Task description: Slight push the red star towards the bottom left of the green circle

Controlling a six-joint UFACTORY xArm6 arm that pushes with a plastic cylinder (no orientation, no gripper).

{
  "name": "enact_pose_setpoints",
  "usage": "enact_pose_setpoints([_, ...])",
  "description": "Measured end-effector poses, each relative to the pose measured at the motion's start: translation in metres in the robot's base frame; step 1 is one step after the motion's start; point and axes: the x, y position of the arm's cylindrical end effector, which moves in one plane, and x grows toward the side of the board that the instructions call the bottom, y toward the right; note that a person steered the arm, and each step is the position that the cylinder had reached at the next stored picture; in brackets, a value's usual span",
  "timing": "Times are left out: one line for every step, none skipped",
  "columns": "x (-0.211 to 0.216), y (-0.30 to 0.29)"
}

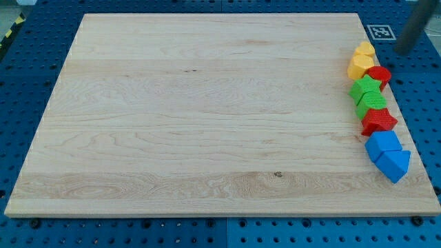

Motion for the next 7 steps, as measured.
enact_pose_setpoints([0.084, 0.0])
enact_pose_setpoints([0.134, -0.012])
enact_pose_setpoints([0.139, -0.049])
enact_pose_setpoints([0.139, -0.073])
enact_pose_setpoints([0.137, -0.098])
enact_pose_setpoints([0.134, -0.111])
enact_pose_setpoints([0.134, -0.097])
